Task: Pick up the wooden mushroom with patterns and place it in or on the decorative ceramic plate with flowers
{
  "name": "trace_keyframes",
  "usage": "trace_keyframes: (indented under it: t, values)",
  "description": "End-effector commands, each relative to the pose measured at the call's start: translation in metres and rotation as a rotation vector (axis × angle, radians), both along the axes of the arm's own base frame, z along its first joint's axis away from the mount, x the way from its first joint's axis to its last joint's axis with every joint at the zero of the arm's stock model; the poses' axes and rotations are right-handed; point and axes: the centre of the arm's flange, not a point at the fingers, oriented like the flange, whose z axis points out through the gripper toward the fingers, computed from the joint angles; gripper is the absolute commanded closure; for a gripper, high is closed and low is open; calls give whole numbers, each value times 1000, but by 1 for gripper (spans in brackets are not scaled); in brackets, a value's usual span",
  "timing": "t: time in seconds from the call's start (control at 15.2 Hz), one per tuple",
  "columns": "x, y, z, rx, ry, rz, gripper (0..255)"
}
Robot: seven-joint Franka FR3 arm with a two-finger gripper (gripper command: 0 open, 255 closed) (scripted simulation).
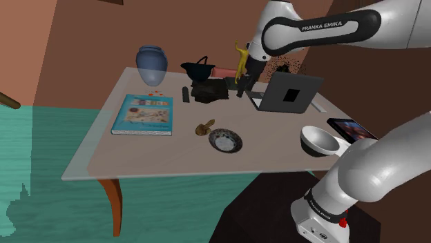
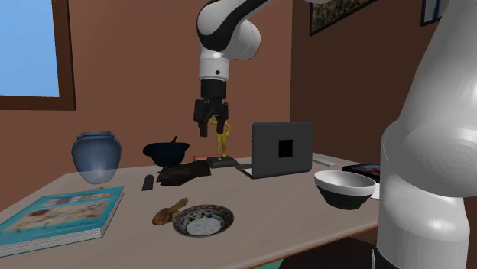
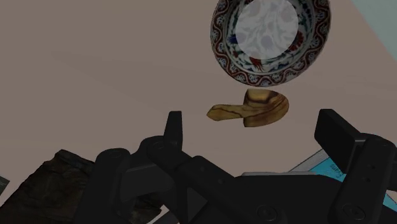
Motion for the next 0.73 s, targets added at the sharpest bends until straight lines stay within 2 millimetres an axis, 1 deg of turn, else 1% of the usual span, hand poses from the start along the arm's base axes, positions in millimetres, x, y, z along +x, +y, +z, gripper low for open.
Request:
trace_keyframes:
  t: [0.0, 0.66]
  values:
    - [20, 1, -16, -8, -3, -3, 0]
    - [121, -14, -96, -45, -13, -16, 0]
